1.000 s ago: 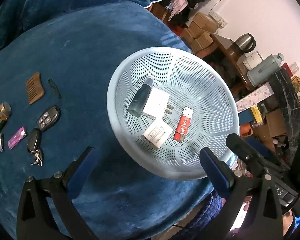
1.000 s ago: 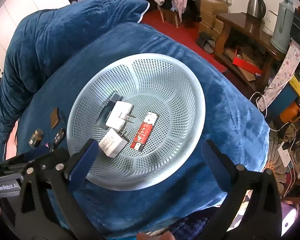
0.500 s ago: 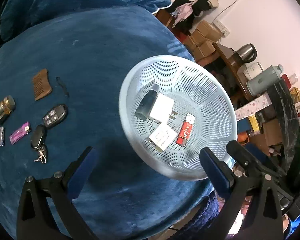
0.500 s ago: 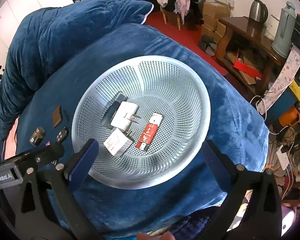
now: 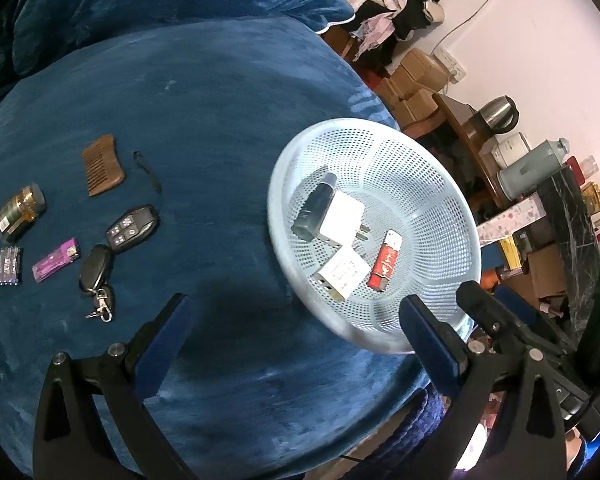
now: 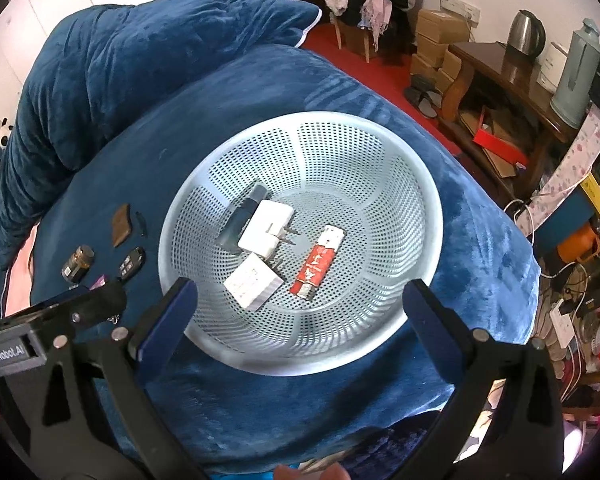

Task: Organize rigid objects
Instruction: 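Withdraw both open tools from the colander back over the items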

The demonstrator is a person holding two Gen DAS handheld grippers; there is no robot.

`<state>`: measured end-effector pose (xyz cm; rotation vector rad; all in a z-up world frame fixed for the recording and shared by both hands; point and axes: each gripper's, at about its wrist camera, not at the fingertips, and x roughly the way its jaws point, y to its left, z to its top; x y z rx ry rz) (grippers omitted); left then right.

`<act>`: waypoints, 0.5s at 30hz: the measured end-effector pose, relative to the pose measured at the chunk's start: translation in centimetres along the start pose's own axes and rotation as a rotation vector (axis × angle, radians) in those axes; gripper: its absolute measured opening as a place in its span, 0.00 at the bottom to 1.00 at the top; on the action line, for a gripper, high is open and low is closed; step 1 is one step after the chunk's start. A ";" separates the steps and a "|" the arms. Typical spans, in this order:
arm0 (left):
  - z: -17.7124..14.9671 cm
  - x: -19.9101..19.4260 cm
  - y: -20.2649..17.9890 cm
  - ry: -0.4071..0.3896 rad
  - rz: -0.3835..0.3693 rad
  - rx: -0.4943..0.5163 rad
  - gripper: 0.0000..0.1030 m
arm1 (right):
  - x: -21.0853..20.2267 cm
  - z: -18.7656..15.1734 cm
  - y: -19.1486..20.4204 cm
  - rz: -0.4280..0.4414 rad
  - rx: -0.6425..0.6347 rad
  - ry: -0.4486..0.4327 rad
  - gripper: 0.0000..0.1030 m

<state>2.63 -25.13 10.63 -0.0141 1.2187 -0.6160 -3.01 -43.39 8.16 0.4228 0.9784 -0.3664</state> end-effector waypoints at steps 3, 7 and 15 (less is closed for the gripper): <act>-0.1 -0.3 1.1 -0.004 0.005 -0.018 0.99 | 0.0 0.0 0.8 0.003 -0.017 0.002 1.00; -0.3 -0.7 2.7 -0.009 0.013 -0.046 0.99 | 0.2 0.0 2.2 0.007 -0.042 0.006 1.00; -0.7 -1.8 5.9 -0.029 0.027 -0.101 0.99 | 0.8 -0.4 5.3 0.017 -0.106 0.018 1.00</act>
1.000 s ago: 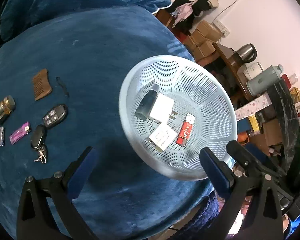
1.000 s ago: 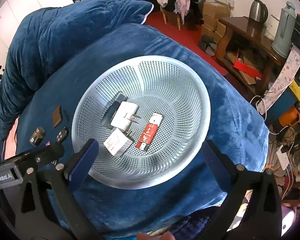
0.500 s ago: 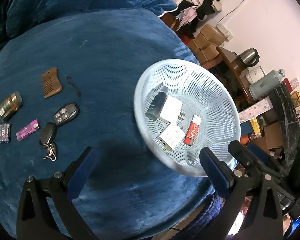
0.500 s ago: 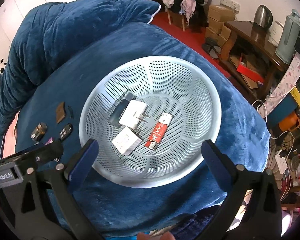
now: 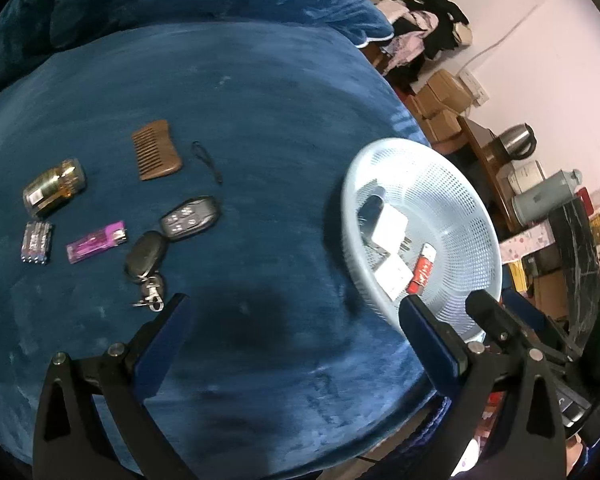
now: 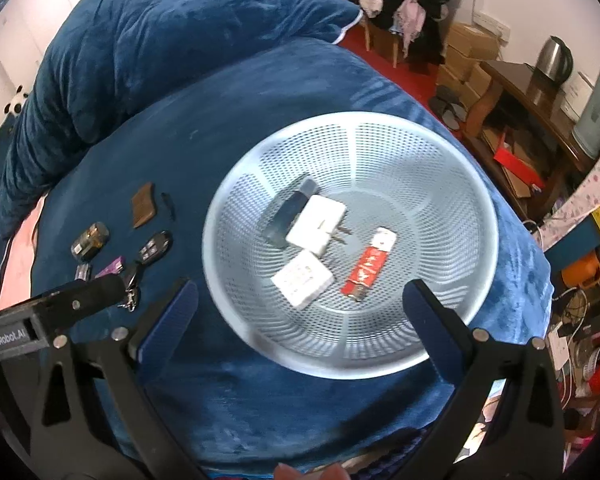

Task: Organize rigid objects
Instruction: 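Withdraw both open tools from the colander back over the items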

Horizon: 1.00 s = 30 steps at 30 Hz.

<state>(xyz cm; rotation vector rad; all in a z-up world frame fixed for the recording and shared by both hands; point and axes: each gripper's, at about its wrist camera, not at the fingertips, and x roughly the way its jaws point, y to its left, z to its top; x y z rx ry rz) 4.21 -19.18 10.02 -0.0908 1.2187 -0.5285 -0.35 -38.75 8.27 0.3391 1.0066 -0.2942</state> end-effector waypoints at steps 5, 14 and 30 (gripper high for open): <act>-0.1 -0.5 2.1 -0.011 0.010 -0.032 0.99 | 0.4 0.0 1.8 0.008 -0.032 0.012 1.00; -0.5 -1.1 6.6 -0.025 0.033 -0.111 0.99 | 1.9 0.0 5.3 0.037 -0.091 0.037 1.00; -2.1 -2.5 16.7 -0.052 0.113 -0.268 0.99 | 4.7 -0.5 11.7 0.084 -0.202 0.079 1.00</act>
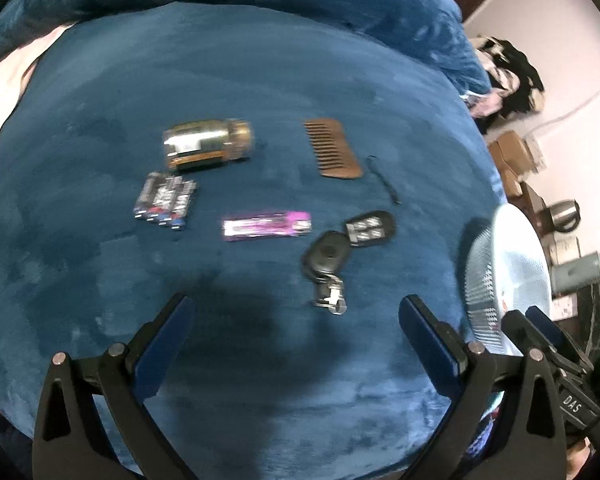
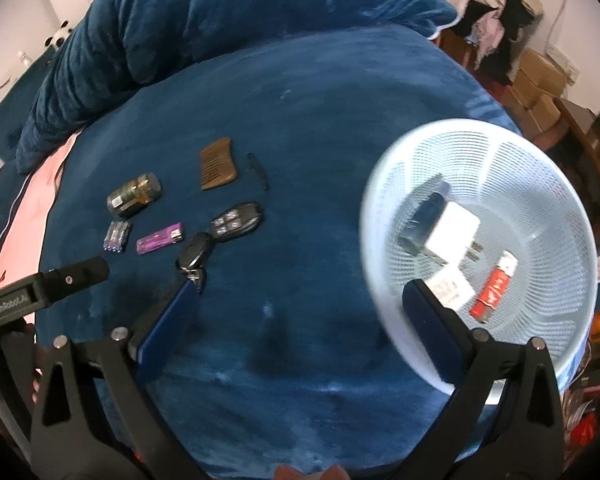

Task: Organize rigid objects
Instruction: 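Withdraw both open tools from the colander back over the items, then grasp the AA battery pack with the left tool while the right tool grasps the wooden comb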

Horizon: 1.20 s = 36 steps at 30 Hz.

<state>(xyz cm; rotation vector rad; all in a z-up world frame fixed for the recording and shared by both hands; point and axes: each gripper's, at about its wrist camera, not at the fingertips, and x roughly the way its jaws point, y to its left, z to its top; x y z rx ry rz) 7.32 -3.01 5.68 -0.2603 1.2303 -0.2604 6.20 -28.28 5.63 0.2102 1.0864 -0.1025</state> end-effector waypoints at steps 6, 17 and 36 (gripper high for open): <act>0.4 0.7 4.4 -0.006 0.042 -0.072 0.99 | 1.5 0.6 2.3 0.027 -0.040 0.021 1.00; 3.0 3.7 9.9 -0.021 0.133 -0.073 0.99 | 4.6 1.4 5.1 0.044 -0.101 0.062 1.00; 5.6 9.2 10.4 0.045 0.223 0.001 0.58 | 10.8 4.0 6.4 0.042 -0.121 0.132 1.00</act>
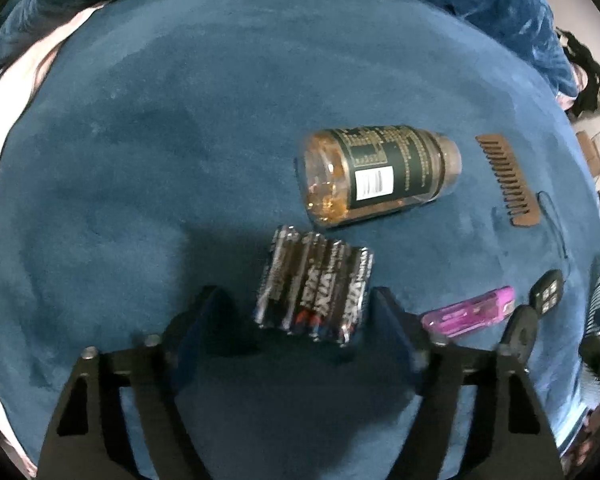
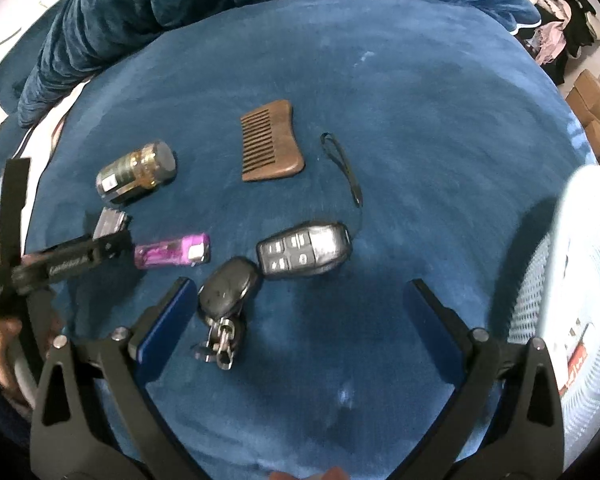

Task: Organize rigid objects
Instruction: 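Grasp the AA battery pack with the left tool while the right tool grasps the wooden comb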

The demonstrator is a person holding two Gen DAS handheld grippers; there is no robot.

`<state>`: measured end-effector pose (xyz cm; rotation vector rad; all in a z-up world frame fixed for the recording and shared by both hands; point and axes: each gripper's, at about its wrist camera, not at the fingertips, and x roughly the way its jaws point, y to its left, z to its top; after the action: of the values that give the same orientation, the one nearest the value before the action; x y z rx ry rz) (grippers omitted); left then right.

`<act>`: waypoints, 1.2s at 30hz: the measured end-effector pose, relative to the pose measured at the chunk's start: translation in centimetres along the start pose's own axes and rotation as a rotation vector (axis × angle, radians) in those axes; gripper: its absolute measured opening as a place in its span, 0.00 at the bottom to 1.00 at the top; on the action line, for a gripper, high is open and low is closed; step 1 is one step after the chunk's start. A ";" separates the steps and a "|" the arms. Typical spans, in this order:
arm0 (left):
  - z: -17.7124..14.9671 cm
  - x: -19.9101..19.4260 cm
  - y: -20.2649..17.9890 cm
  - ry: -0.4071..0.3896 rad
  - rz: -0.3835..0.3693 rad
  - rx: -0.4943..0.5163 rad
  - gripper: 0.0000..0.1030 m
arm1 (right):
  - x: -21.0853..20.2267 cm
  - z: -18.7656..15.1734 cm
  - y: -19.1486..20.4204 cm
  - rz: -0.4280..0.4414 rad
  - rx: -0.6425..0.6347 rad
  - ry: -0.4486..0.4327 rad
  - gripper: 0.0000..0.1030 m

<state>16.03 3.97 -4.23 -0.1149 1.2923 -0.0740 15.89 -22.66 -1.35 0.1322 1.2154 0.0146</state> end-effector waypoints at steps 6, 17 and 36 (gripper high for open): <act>-0.3 -1.1 1.8 -0.001 -0.086 -0.049 0.56 | 2.4 2.9 0.6 0.002 0.003 0.001 1.00; -0.4 -0.2 2.7 0.021 -0.125 -0.097 0.59 | 8.1 9.4 3.3 -0.029 -0.069 0.026 0.87; -1.0 -1.8 2.1 -0.004 -0.108 -0.116 0.56 | 2.8 3.7 5.4 0.075 -0.172 0.026 0.49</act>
<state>14.54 6.22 -3.08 -0.2838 1.2859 -0.0908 20.70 -17.43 -2.11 0.0274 1.2289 0.1859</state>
